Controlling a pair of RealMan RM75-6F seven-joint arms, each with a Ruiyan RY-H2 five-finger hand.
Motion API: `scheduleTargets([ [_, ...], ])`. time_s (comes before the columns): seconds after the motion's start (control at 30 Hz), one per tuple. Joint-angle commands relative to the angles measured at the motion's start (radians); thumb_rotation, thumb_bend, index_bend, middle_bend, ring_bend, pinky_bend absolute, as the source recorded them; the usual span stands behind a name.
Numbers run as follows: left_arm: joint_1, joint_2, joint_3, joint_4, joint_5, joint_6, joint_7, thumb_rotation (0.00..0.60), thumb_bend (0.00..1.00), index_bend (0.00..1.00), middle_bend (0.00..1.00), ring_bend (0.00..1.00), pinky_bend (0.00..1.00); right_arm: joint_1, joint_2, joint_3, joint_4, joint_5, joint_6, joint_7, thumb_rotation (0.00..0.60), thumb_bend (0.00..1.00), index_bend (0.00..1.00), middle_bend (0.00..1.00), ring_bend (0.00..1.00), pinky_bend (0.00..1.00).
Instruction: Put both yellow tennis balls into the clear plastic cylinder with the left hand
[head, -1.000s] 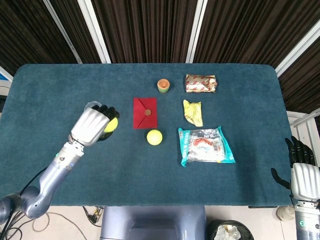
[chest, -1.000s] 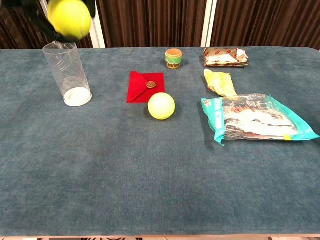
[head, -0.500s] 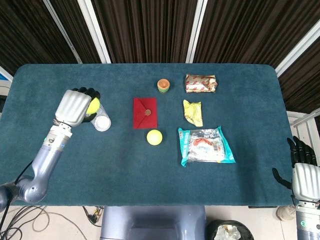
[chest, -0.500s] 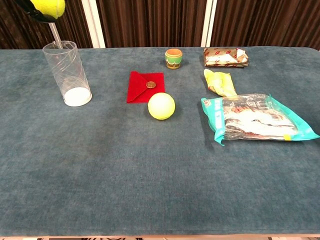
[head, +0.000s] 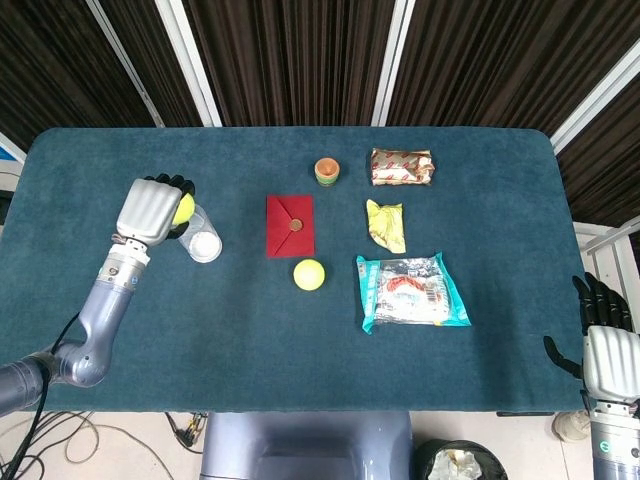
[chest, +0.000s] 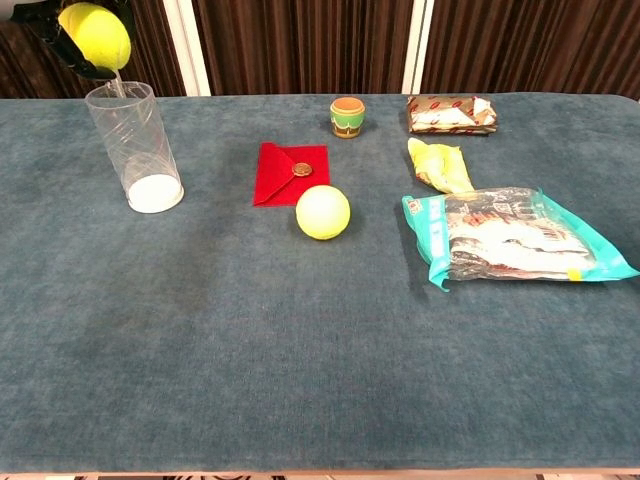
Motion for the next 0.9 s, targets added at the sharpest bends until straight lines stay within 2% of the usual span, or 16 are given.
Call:
scheduleTargets([
  [0.03, -0.01, -0.007, 0.001, 0.005, -0.005, -0.014, -0.009, 0.6, 0.27, 0.44, 0.43, 0.38, 0.52, 0.0, 0.0, 0.001, 0.0, 0.001, 0.0, 0.0, 0.6, 0.34, 0.0, 0.0, 0.03, 0.09],
  [0.2, -0.022, -0.012, 0.004, 0.0, -0.013, -0.022, -0.006, 0.6, 0.17, 0.41, 0.37, 0.33, 0.49, -0.001, 0.0, 0.003, 0.0, 0.005, 0.002, 0.0, 0.6, 0.34, 0.0, 0.0, 0.03, 0.09],
  [0.33, -0.028, -0.006, 0.01, -0.013, -0.038, -0.02, 0.022, 0.6, 0.16, 0.4, 0.32, 0.29, 0.47, -0.001, 0.001, 0.002, 0.0, 0.005, -0.001, 0.0, 0.6, 0.34, 0.0, 0.0, 0.03, 0.09],
  [0.6, -0.037, -0.002, 0.014, -0.034, -0.09, 0.001, 0.071, 0.6, 0.14, 0.38, 0.28, 0.26, 0.44, 0.0, 0.0, 0.003, 0.0, 0.009, -0.004, -0.005, 0.6, 0.34, 0.0, 0.0, 0.03, 0.09],
  [0.9, -0.03, -0.001, 0.004, -0.066, -0.03, 0.053, 0.013, 0.6, 0.13, 0.35, 0.27, 0.24, 0.41, 0.0, -0.004, 0.001, -0.001, 0.008, -0.004, -0.013, 0.6, 0.34, 0.0, 0.0, 0.03, 0.09],
])
